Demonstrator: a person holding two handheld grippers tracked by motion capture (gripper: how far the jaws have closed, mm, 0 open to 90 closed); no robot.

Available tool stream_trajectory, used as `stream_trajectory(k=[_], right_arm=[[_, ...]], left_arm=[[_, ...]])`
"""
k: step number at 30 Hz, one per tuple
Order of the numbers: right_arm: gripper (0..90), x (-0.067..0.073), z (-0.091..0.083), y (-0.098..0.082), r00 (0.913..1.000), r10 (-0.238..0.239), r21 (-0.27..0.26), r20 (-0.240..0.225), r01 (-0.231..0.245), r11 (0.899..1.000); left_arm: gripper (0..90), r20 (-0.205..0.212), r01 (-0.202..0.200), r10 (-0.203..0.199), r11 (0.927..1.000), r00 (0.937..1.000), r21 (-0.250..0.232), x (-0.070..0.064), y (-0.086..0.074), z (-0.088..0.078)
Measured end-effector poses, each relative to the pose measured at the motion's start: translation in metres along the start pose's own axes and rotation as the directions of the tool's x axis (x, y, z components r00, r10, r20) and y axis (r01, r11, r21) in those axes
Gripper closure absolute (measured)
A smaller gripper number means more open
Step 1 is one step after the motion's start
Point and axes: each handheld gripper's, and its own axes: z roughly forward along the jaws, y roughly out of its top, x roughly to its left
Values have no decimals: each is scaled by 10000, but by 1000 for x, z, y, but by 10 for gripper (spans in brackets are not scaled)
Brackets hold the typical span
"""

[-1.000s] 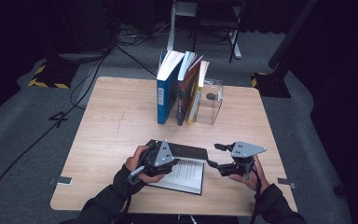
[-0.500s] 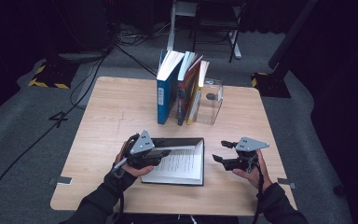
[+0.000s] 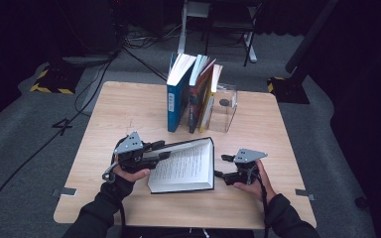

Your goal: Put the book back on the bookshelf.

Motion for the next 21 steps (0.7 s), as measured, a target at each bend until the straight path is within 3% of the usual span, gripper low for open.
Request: stream_trajectory(k=[5,18,21], right_arm=[[311,12,0,12,9991,-66,-853,-411,30,9964],[327,29,-5,40,9989,-445,-1677,131,461,9848],[330,30,-3,47,9990,-397,-1846,181,424,9819]], left_arm=[[548,13,-91,91,10000,10000,13,0,-1,-1],[540,74,237,-234,9989,9997,-414,1,-13,-12],[534,-186,-91,86,9997,9998,-240,-3,-14,-15]])
